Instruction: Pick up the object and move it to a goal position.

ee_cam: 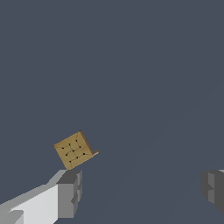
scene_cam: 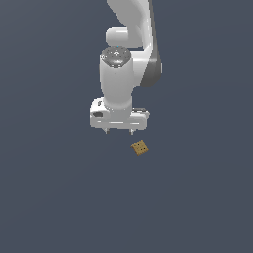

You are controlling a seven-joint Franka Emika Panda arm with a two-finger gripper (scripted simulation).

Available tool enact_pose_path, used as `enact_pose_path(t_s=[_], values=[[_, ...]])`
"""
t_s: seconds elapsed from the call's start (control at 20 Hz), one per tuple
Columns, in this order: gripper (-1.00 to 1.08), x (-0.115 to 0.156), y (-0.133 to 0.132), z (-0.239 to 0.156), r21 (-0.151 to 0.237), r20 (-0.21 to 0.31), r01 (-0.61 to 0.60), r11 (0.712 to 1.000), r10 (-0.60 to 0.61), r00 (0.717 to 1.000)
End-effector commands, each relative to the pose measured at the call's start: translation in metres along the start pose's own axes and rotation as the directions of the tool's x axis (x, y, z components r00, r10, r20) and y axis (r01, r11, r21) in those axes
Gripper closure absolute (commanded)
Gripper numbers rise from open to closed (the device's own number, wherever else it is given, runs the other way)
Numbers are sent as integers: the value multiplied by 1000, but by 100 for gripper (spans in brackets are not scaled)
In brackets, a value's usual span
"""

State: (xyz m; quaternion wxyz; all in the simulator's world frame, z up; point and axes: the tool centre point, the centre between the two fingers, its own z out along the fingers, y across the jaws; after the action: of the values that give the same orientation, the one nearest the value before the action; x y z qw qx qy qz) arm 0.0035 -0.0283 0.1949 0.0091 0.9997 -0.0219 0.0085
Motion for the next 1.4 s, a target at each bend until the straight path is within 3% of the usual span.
enact_pose_path(t_s=[0.0, 0.55, 0.95, 1.35], values=[[-92, 0, 0, 0, 0, 0, 0, 1000, 0, 1000], [-92, -2, 29, 7, -18, 10, 1, 1000, 0, 1000], [-92, -2, 24, 10, -15, 9, -26, 1000, 26, 1000], [-92, -3, 10, 23, -9, 9, -129, 992, 129, 992]])
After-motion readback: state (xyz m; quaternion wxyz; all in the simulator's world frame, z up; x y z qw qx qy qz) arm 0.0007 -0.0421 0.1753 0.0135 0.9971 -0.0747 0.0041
